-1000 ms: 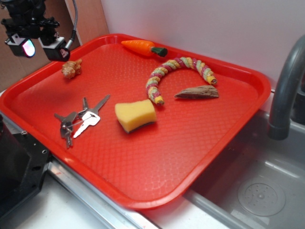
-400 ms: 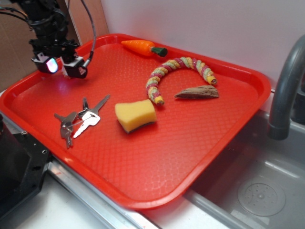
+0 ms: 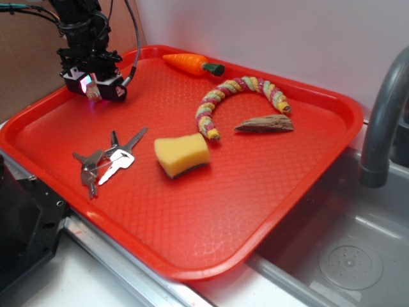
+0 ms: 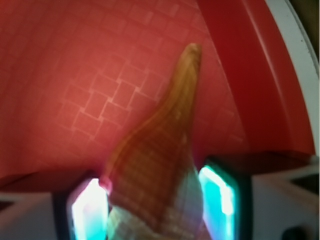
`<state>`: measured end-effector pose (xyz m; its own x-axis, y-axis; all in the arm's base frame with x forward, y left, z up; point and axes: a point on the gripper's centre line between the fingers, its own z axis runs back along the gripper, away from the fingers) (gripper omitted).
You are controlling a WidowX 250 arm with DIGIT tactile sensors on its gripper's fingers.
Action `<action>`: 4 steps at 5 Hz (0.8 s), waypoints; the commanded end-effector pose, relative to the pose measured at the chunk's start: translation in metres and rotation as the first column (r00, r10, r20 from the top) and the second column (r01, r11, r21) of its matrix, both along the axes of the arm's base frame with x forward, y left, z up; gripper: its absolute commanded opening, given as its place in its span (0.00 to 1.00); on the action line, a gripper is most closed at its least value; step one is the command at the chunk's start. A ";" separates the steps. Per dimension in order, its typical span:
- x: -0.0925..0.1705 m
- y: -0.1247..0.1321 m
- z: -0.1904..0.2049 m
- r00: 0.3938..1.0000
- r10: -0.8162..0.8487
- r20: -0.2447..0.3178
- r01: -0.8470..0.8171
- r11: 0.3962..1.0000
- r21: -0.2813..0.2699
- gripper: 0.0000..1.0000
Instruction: Grab the shell.
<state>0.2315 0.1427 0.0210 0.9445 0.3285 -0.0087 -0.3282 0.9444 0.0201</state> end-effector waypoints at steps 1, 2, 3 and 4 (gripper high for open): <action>-0.021 -0.030 0.081 0.995 -0.100 0.002 0.100 0.995 -0.005 0.00; -0.034 -0.062 0.128 0.986 -0.166 0.009 0.165 0.984 0.069 0.00; -0.036 -0.083 0.153 0.968 -0.250 0.011 0.249 0.966 0.076 0.00; -0.030 -0.100 0.166 0.924 -0.382 0.013 0.379 0.921 0.096 0.00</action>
<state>0.2018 0.0392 0.1724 0.9989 -0.0435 -0.0195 0.0452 0.9944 0.0954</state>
